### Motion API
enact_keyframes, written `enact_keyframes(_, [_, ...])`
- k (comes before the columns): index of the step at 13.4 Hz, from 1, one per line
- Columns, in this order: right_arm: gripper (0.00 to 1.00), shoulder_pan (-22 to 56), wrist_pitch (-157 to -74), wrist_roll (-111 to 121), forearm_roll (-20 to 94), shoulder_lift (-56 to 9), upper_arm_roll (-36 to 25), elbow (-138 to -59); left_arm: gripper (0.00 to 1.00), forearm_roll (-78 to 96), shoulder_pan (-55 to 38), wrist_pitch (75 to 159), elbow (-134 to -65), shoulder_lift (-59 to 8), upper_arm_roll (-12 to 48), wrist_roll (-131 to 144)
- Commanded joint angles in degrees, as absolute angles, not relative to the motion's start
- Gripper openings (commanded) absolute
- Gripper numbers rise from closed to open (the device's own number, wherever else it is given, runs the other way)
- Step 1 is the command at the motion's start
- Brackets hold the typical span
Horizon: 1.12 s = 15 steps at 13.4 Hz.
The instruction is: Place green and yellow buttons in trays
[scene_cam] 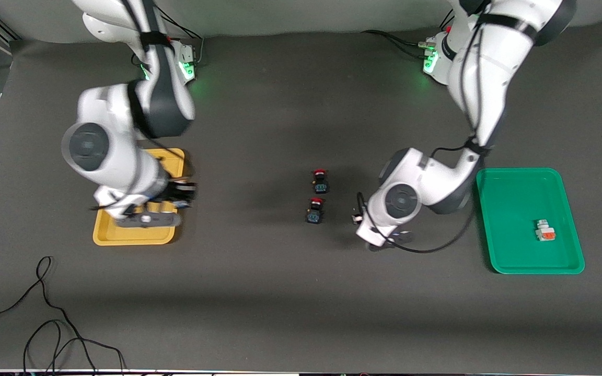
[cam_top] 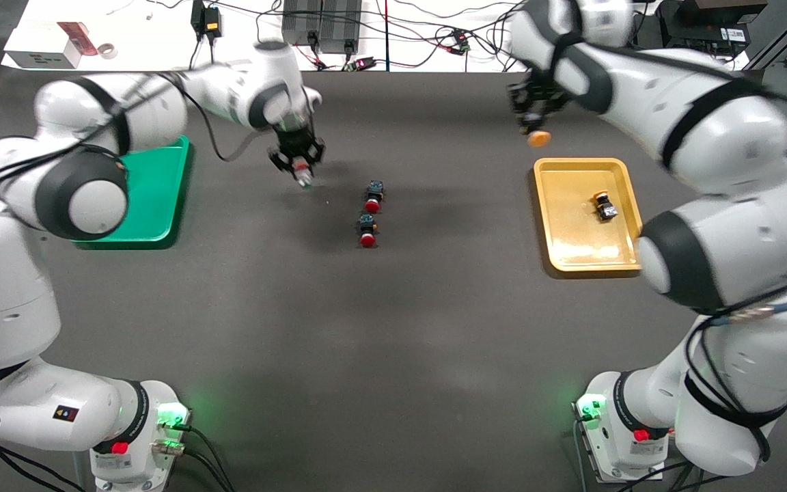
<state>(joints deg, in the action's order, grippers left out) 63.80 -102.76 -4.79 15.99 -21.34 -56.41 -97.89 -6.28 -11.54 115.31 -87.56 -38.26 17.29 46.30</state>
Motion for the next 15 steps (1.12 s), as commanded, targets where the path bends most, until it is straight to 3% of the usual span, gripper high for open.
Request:
enact_keyframes(1, [0.20, 65.0, -106.3, 0.5, 10.5, -10.0, -60.7, -108.7, 0.00, -7.1, -8.7, 103.0, -82.6, -32.1, 17.3, 44.1])
enact_keyframes(4, [0.20, 64.8, -116.8, 9.3, 11.0, -8.4, -66.2, -119.7, 0.00, -8.2, -2.4, 87.6, -73.7, -31.5, 16.8, 31.8])
enact_keyframes(8, [0.19, 64.2, -138.7, 14.4, 14.5, -10.9, -65.8, -134.4, 0.00, -11.9, 8.1, 85.2, -74.4, -29.5, 16.7, 12.3])
enact_keyframes(11, [0.17, 64.4, -142.3, 14.4, 19.2, -16.7, -62.9, -135.0, 0.00, -12.1, 13.4, 91.2, -79.0, -29.8, 16.7, 4.8])
enact_keyframes(15, [0.16, 63.7, -143.7, 20.7, 34.5, -24.1, -57.3, -134.6, 0.00, -12.3, 18.5, 108.0, -92.9, -29.4, 16.7, 1.3])
